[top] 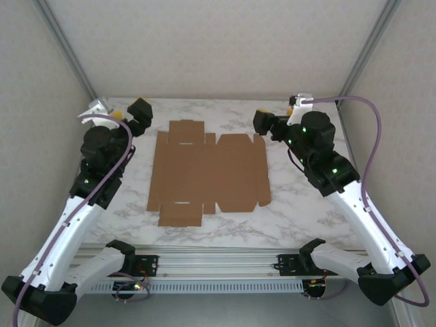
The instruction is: Fold the paper box
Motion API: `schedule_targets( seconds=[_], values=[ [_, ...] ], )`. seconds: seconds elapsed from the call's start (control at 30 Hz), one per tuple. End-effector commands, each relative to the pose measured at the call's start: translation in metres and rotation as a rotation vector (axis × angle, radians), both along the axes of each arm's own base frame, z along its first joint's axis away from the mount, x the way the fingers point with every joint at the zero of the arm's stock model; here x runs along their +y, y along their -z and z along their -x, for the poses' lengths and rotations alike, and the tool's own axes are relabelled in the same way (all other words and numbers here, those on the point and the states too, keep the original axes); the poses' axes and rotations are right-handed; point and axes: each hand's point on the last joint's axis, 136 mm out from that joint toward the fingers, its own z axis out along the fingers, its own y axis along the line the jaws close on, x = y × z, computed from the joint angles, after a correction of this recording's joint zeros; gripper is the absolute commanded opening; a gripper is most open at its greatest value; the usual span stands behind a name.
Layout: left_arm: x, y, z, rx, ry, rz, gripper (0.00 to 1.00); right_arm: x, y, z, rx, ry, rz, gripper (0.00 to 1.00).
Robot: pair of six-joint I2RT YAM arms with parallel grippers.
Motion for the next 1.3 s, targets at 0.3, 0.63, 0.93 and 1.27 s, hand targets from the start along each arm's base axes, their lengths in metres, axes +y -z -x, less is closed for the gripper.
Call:
schedule_targets(
  seconds=[0.3, 0.63, 0.93, 1.27],
  values=[
    [-0.102, 0.251, 0.029, 0.715, 0.256, -0.013, 0.95, 0.056, 0.220, -0.024, 0.606, -0.157, 0.265, 0.70],
    [-0.125, 0.321, 0.031, 0.882, 0.306, -0.005, 0.00, 0.060, 0.312, -0.058, 0.795, -0.128, 0.416, 0.00],
    [-0.120, 0.372, 0.021, 1.067, 0.206, -0.072, 0.00, 0.052, 0.347, -0.072, 0.928, -0.116, 0.438, 0.00],
    [-0.119, 0.396, -0.022, 1.118, 0.148, -0.020, 0.00, 0.025, 0.381, -0.053, 1.033, -0.039, 0.527, 0.00]
  ],
)
